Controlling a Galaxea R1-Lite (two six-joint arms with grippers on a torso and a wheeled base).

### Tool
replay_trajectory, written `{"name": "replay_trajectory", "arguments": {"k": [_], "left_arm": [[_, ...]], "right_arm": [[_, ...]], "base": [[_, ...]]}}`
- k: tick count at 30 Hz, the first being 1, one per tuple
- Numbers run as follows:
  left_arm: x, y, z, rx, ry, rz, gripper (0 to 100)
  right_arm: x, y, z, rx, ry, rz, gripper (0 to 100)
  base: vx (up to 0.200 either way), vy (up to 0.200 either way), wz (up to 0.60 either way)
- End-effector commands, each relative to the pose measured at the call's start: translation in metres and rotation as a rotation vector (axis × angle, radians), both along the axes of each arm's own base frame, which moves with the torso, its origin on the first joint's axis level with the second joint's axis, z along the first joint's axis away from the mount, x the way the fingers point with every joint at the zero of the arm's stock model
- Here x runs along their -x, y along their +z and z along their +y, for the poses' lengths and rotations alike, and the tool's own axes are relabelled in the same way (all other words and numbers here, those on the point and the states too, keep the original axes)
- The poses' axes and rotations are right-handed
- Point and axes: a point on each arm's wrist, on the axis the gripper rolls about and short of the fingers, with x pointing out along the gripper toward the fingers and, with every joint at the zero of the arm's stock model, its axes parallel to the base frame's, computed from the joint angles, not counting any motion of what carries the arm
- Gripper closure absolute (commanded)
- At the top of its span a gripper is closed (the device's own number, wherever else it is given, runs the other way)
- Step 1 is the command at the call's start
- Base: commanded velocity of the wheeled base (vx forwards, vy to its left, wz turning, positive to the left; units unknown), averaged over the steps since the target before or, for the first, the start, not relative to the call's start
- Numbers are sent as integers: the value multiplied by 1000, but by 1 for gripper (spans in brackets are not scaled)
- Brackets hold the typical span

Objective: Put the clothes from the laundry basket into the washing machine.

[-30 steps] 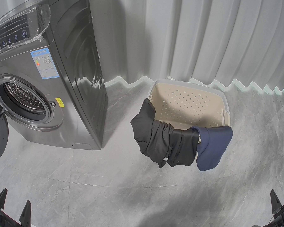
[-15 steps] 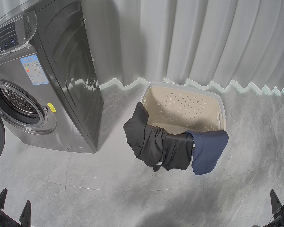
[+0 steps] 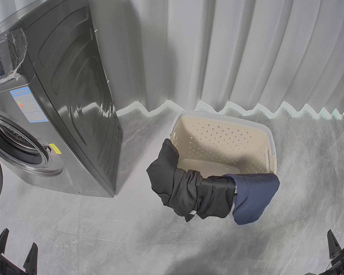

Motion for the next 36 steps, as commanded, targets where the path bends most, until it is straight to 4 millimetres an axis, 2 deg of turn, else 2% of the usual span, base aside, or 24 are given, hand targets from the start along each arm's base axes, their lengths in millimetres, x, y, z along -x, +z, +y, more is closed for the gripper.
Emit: {"name": "replay_trajectory", "arguments": {"k": [1, 14, 31, 33, 36], "left_arm": [[0, -4, 0, 0, 1, -2, 0], [0, -4, 0, 0, 1, -2, 0], [0, -4, 0, 0, 1, -2, 0], [0, -4, 0, -1, -1, -2, 0], [0, -4, 0, -1, -2, -2, 0]], "right_arm": [[0, -5, 0, 1, 0, 0, 0], [0, -5, 0, 2, 2, 2, 0], [0, -4, 0, 5, 0, -4, 0], [2, 6, 0, 10, 3, -63, 0], [14, 45, 0, 9, 6, -182, 0]], "base": [[0, -200, 0], [0, -200, 0], [0, 0, 0], [0, 0, 0], [0, 0, 0]]}}
